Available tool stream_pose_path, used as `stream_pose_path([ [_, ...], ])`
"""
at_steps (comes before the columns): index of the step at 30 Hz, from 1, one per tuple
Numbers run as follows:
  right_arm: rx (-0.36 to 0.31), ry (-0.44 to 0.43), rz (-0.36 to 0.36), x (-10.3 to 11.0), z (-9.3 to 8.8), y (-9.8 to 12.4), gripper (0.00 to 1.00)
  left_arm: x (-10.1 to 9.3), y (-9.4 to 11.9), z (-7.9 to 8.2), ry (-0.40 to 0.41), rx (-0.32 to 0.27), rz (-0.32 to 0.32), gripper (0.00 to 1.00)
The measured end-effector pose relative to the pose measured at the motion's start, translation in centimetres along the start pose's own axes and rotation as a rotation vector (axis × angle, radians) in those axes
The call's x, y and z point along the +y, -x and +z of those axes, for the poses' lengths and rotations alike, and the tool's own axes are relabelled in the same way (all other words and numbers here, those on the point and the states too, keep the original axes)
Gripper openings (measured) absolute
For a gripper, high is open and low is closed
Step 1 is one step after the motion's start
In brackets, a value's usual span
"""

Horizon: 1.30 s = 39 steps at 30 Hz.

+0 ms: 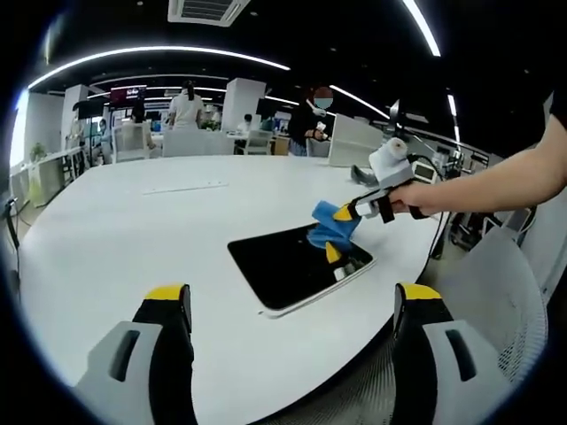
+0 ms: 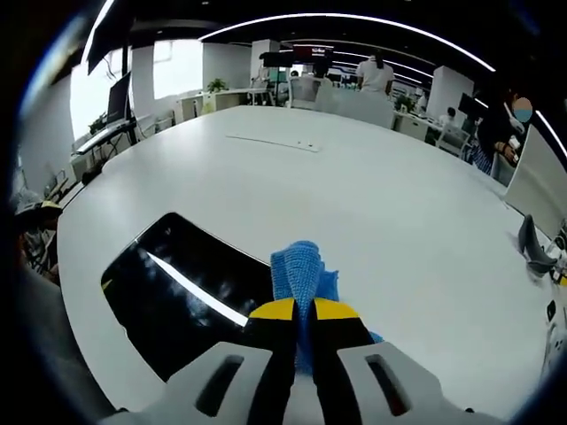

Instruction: Wipe the mirror surface with the cleaning cloth until all visible marks leave the cleaned area.

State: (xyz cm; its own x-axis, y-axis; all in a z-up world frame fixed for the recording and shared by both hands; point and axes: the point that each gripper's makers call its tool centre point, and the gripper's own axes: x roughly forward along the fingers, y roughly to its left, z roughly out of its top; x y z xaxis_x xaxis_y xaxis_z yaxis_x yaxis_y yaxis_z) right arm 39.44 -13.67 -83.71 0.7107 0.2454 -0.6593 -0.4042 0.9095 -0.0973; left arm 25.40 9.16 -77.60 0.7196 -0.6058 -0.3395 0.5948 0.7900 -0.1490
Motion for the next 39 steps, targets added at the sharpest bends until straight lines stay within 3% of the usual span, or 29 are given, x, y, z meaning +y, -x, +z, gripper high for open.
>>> stream_pose_path([
  [8, 0.031, -0.015, 0.0, 0.3, -0.5, -1.1, 0.0, 0.1, 0.0, 0.0, 0.002, 0.004, 0.004, 0.94],
  [12, 0.052, -0.011, 0.007, -0.6, -0.8, -2.4, 0.0, 0.0, 0.0, 0.0, 0.003, 0.004, 0.004, 0.94],
  [24, 0.075, -0.014, -0.001, -1.9, -1.3, -3.5, 0.0, -0.2, 0.0, 0.1, 0.017, -0.006, -0.001, 0.94],
  [39, 0.074, 0.017, 0.019, -0.1, -0.6, -3.9, 0.0, -0.3, -0.2, -0.1, 0.012, 0.009, -0.007, 0.94],
])
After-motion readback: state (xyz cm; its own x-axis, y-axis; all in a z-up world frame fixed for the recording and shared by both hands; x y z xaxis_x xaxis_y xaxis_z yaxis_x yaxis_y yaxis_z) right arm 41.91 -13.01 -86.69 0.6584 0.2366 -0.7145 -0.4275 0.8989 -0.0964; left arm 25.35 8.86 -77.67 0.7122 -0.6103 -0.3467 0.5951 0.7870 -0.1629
